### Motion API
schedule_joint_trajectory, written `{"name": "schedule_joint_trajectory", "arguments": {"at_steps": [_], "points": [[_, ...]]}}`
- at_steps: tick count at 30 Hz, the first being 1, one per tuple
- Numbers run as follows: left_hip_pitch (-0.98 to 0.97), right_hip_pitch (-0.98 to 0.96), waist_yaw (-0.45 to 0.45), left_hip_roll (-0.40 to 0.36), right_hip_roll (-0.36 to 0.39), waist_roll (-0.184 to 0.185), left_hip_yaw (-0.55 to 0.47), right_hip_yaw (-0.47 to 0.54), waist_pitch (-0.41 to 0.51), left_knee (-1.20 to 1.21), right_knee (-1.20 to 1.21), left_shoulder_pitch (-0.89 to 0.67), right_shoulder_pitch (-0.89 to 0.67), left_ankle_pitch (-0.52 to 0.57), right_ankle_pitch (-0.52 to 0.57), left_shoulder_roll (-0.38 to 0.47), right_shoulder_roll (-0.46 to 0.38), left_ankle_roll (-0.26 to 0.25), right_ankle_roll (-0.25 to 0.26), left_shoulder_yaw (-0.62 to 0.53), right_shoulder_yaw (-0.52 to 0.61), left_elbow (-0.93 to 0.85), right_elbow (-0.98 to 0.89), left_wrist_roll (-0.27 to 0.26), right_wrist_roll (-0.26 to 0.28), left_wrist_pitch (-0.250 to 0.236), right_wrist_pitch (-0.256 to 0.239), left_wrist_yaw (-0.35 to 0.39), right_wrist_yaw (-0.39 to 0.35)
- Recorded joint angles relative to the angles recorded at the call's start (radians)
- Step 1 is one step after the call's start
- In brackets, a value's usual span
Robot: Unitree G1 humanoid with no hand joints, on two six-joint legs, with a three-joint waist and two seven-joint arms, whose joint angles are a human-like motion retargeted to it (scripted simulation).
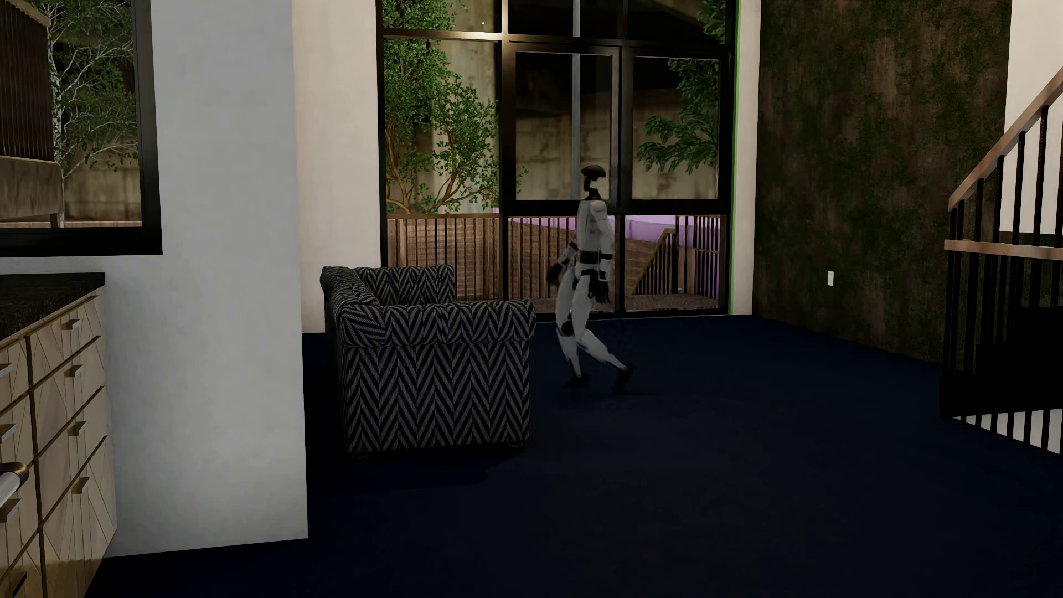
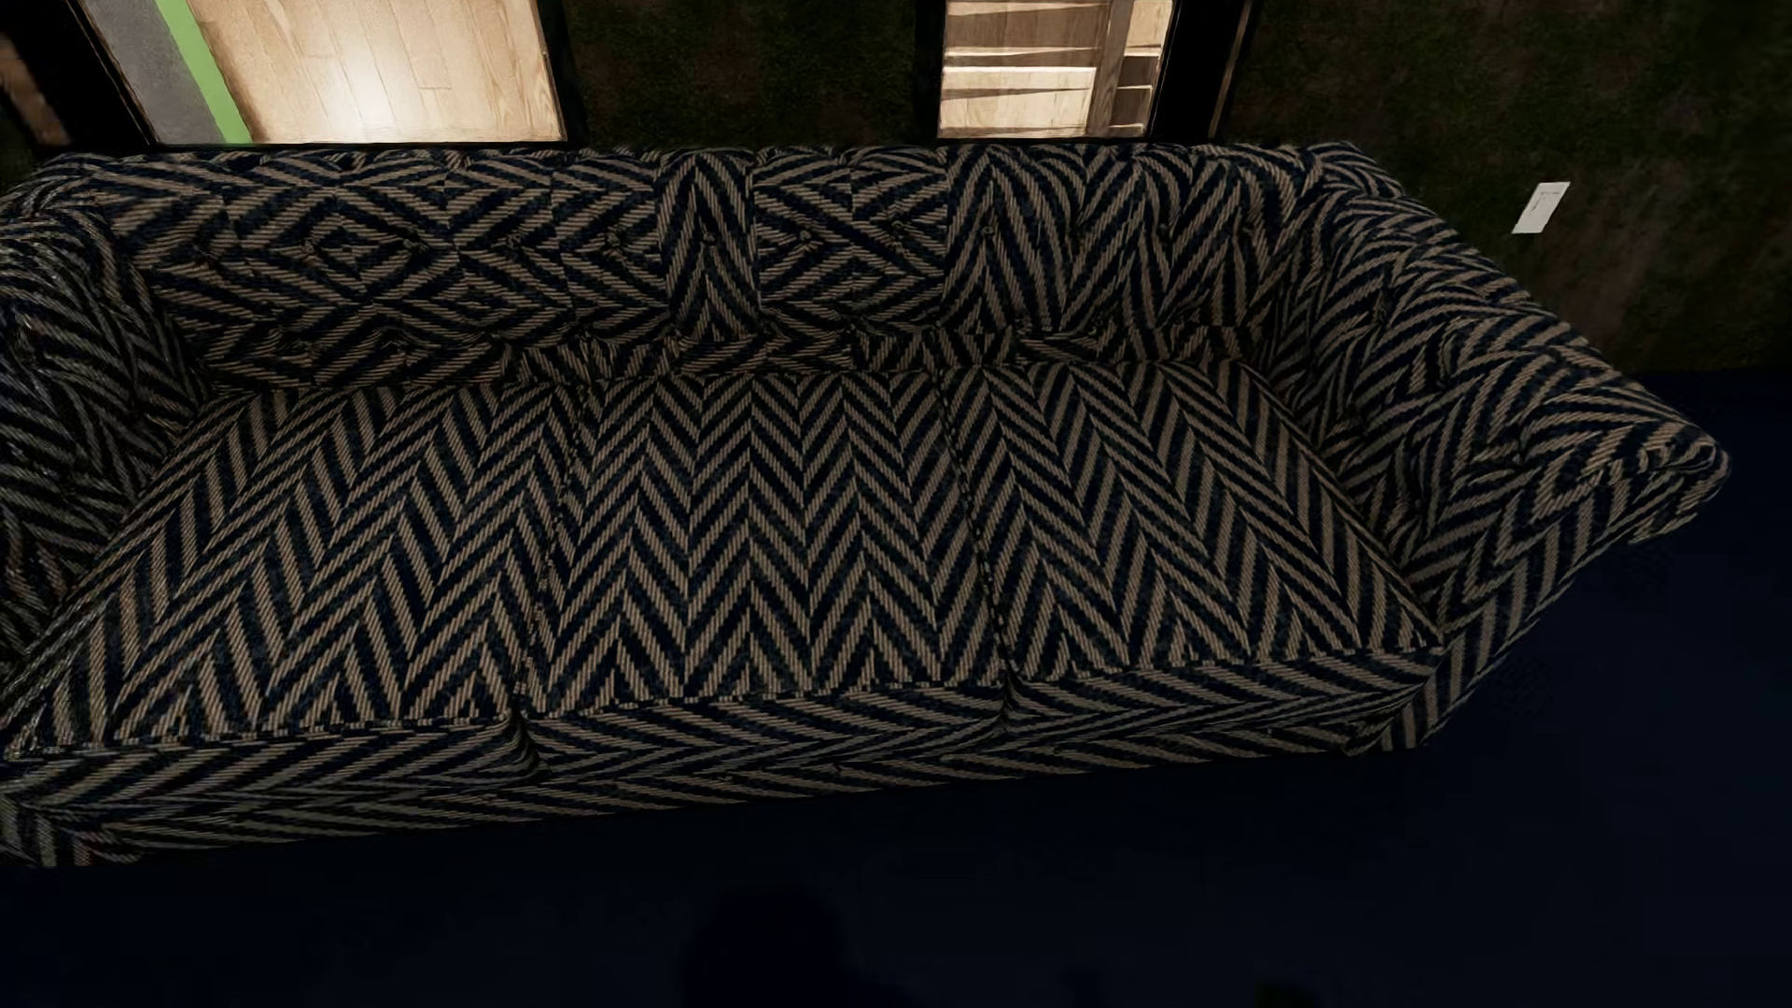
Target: Move towards the sofa
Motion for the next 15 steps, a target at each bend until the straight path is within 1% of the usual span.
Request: {"name": "schedule_joint_trajectory", "arguments": {"at_steps": [1,2,3,4,5,7,9,11,13,15], "points": [[-0.075,0.022,0.039,-0.007,0.011,0.009,0.0,0.0,0.01,0.113,-0.009,0.003,-0.02,0.028,-0.024,-0.009,-0.01,0.0,0.0,0.049,-0.034,-0.023,-0.016,0.0,0.0,0.0,0.0,0.0,0.0],[-0.139,0.046,0.08,-0.021,0.016,0.013,0.0,0.0,0.022,0.196,-0.019,0.0,-0.044,0.016,-0.041,-0.021,-0.016,0.0,0.0,0.114,-0.062,-0.042,-0.015,0.0,0.0,0.0,0.0,0.0,0.0],[-0.188,0.07,0.12,-0.039,0.016,0.013,0.0,0.0,0.034,0.236,-0.027,-0.008,-0.071,-0.023,-0.05,-0.035,-0.02,0.0,0.0,0.178,-0.083,-0.064,-0.002,0.0,0.0,0.0,0.0,0.0,0.0],[-0.223,0.089,0.157,-0.052,0.013,0.012,0.0,0.0,0.046,0.227,-0.032,-0.018,-0.099,-0.064,-0.053,-0.044,-0.024,0.0,0.0,0.22,-0.086,-0.095,0.011,0.0,0.0,0.0,0.0,0.0,0.0],[-0.242,0.1,0.191,-0.058,0.009,0.01,0.0,0.0,0.056,0.169,-0.032,-0.031,-0.125,-0.093,-0.058,-0.046,-0.028,0.0,0.0,0.23,-0.065,-0.13,0.014,0.0,0.0,0.0,0.0,0.0,0.0],[-0.243,0.093,0.242,-0.069,0.001,-0.001,0.0,0.0,0.077,-0.03,-0.008,-0.07,-0.166,-0.1,-0.086,-0.033,-0.032,0.0,0.0,0.203,0.005,-0.189,-0.011,0.0,0.0,0.0,0.0,0.0,0.0],[-0.215,0.07,0.253,-0.092,-0.011,-0.025,0.0,0.0,0.1,-0.228,0.027,-0.113,-0.199,-0.087,-0.125,-0.014,-0.019,0.0,0.0,0.176,0.072,-0.187,-0.058,0.0,0.0,0.0,0.0,0.0,0.0],[-0.173,0.071,0.244,-0.101,-0.018,-0.041,0.0,0.0,0.11,-0.354,0.038,-0.143,-0.201,-0.09,-0.145,0.001,0.008,0.0,0.0,0.168,0.115,-0.14,-0.113,0.0,0.0,0.0,0.0,0.0,0.0],[-0.132,0.106,0.219,-0.098,-0.022,-0.04,0.0,0.0,0.099,-0.404,0.017,-0.153,-0.16,-0.083,-0.146,-0.002,0.034,0.0,0.0,0.199,0.138,-0.09,-0.161,0.0,0.0,0.0,0.0,0.0,0.0],[-0.076,0.155,0.173,-0.104,-0.022,-0.033,0.0,0.0,0.066,-0.472,-0.029,-0.147,-0.08,-0.107,-0.146,-0.015,0.06,0.0,0.0,0.235,0.127,-0.07,-0.166,0.0,0.0,0.0,0.0,0.0,0.0]]}}
